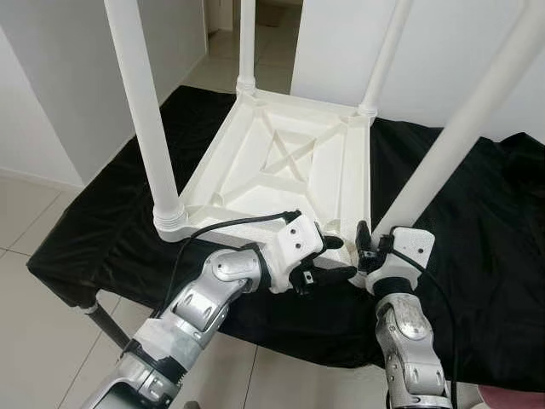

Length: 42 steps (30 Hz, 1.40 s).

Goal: Building children table

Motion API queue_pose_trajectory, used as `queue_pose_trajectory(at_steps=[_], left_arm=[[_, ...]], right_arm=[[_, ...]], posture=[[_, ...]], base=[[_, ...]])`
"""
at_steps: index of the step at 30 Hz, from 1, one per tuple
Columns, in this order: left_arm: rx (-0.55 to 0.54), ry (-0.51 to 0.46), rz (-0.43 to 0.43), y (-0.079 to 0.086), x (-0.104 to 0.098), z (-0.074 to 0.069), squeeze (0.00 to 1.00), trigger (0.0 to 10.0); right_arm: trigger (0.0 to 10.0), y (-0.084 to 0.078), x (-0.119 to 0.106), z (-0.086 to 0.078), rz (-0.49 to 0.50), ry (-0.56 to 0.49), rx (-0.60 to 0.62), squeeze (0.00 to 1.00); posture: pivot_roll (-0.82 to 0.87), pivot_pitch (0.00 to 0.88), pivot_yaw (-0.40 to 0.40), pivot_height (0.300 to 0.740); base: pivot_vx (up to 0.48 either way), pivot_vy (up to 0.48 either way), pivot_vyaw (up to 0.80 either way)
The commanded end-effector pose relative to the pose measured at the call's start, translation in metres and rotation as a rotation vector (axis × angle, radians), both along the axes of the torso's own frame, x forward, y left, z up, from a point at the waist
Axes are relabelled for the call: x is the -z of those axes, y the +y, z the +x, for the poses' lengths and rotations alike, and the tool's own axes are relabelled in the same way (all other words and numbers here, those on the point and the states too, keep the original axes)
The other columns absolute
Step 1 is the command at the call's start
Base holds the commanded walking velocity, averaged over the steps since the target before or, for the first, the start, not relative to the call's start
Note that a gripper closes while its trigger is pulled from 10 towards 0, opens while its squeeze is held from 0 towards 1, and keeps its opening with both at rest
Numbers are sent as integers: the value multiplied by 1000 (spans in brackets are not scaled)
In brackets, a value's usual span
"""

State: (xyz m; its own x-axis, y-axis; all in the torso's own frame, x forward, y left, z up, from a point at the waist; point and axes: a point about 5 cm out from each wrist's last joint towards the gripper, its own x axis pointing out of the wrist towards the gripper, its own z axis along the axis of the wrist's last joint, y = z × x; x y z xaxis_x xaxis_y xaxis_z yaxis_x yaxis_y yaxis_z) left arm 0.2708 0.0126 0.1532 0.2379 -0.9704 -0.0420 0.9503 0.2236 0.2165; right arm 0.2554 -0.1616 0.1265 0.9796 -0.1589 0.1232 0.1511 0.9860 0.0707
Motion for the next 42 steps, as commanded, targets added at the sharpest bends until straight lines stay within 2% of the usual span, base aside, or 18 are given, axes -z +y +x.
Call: queue_pose_trajectory(at_steps=[1, 7, 8, 12, 19, 20, 21, 22, 24, 25, 27, 34, 35, 36, 37, 39, 40, 42], left_arm=[[103, -7, 26, -3, 0, -4, 0, 10000], [88, -8, 21, 0, 0, -3, 0, 10000], [81, -6, 19, 1, 0, -2, 0, 10000], [34, -24, 7, 4, 0, 1, 0, 10000], [-11, -62, 16, 5, 0, 6, 0, 10000], [-22, -64, 13, 5, 0, 6, 0, 10000], [-22, -64, 13, 5, 0, 6, 0, 10000], [-30, -63, 10, 5, 0, 6, 0, 10000], [-32, -58, 2, 6, 0, 5, 0, 10000], [-32, -58, 2, 6, 0, 5, 0, 10000], [4, -26, -8, 6, 0, 2, 0, 10000], [5, -8, -9, 8, 0, 2, 0, 10000], [0, -12, -12, 9, -1, 3, 0, 10000], [0, -12, -12, 9, -1, 3, 0, 10000], [-2, -16, -12, 10, -2, 3, 0, 10000], [-2, -16, -12, 10, -2, 3, 0, 10000], [0, -14, -8, 11, -2, 3, 0, 10000], [6, 2, -10, 11, -2, 3, 0, 10000]], right_arm=[[10000, -10, 17, -6, 29, 81, 81, 0], [10000, -15, 15, -5, 11, 64, 105, 0], [10000, -18, 13, -4, 20, 44, 85, 1000], [10000, -26, 6, -3, 26, -8, 2, 1000], [10000, -31, 4, 4, 12, 0, -164, 1000], [10000, -31, 6, 5, 6, 8, -243, 86], [10000, -31, 6, 5, 6, 8, -243, 86], [10000, -33, 8, 7, -16, 13, -306, 0], [10000, -33, 9, 10, -49, 21, -395, 0], [10000, -33, 9, 10, -49, 21, -395, 0], [10000, -32, 10, 14, -93, 29, -509, 0], [10000, -33, 8, 24, -150, 43, -627, 0], [9216, -32, 9, 28, -166, 51, -663, 0], [9216, -32, 9, 28, -166, 51, -663, 0], [5137, -32, 10, 31, -176, 66, -689, 0], [5137, -32, 10, 31, -176, 66, -689, 0], [0, -33, 11, 34, -182, 78, -707, 0], [0, -35, 12, 35, -184, 86, -723, 0]], posture=[[-138, 0, -16, 740], [-136, 0, -14, 740], [-136, 0, -18, 740], [-140, 0, -8, 740], [-127, 0, -17, 740], [-125, 0, -19, 740], [-125, 0, -19, 740], [-122, 0, -18, 740], [-112, 0, -12, 740], [-112, 0, -12, 740], [-107, 0, -15, 740], [-85, 0, -25, 740], [-81, 0, -24, 740], [-81, 0, -24, 740], [-78, 0, -24, 740], [-78, 0, -24, 740], [-72, 0, -22, 740], [-67, 0, -23, 740]], base=[[0, 0, 0], [0, 0, 0], [0, 0, 0], [0, 0, 0], [0, 0, 0], [0, 0, 0], [0, 0, 0], [0, 0, 0], [0, 0, 0], [0, 0, 0], [0, 0, 0], [0, 0, 0], [0, 0, 0], [0, 0, 0], [0, 0, 0], [0, 0, 0], [0, 0, 0], [0, 0, 0]])
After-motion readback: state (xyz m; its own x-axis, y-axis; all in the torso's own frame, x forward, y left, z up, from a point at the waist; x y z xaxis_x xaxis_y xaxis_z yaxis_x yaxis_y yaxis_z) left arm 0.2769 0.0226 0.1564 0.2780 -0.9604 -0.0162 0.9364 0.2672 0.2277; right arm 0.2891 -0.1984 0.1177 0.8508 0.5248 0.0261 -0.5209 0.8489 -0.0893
